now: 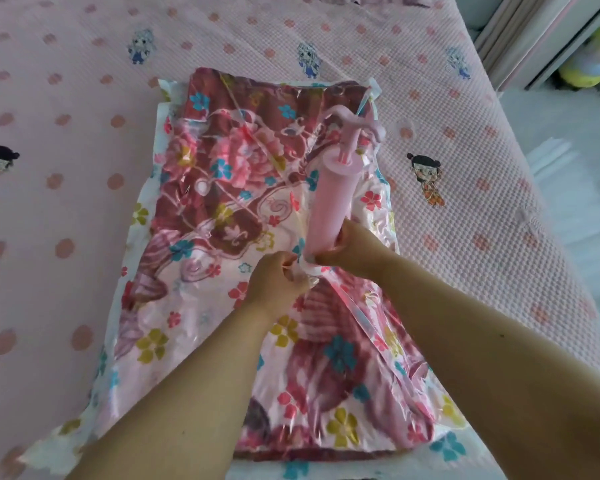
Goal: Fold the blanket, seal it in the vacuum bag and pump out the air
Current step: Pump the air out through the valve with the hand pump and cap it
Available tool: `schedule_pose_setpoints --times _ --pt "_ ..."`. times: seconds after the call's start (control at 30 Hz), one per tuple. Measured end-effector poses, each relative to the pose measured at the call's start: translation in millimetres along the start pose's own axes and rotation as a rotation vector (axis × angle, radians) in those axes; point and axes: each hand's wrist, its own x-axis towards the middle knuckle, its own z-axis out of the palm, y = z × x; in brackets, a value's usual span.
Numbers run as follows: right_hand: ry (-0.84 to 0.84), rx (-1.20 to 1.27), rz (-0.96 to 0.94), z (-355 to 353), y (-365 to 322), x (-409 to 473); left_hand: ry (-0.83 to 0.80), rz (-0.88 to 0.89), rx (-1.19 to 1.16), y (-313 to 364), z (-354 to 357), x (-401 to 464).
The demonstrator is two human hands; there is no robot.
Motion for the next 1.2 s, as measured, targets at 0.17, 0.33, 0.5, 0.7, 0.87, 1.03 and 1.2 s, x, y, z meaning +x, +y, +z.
schedule_pose_setpoints --times 0.17,0.33,0.5,0.7,0.87,1.03,1.2 --pt "0.027 0.083 0.082 5 10 11 0.14 0.019 -0.034 1 25 11" --pt "0.063 0.127 0.127 9 16 14 0.156 0.082 -0.056 -1 30 13" --pt "0.049 0.131 0.136 6 19 18 0.129 0.075 -0.067 -5 29 21" --pt "0.005 0.196 0.107 1 23 20 0.078 -0.003 -0.226 -7 31 26" --pt "-0.047 0.208 0.043 -2 26 23 0.09 -0.011 -0.257 -7 31 28" --pt "-0.111 0.181 0.016 -7 28 26 0.065 0.005 -0.208 -11 31 31" --pt "-0.146 0.238 0.044 -1 31 24 0.056 0.14 -0.228 -9 29 27"
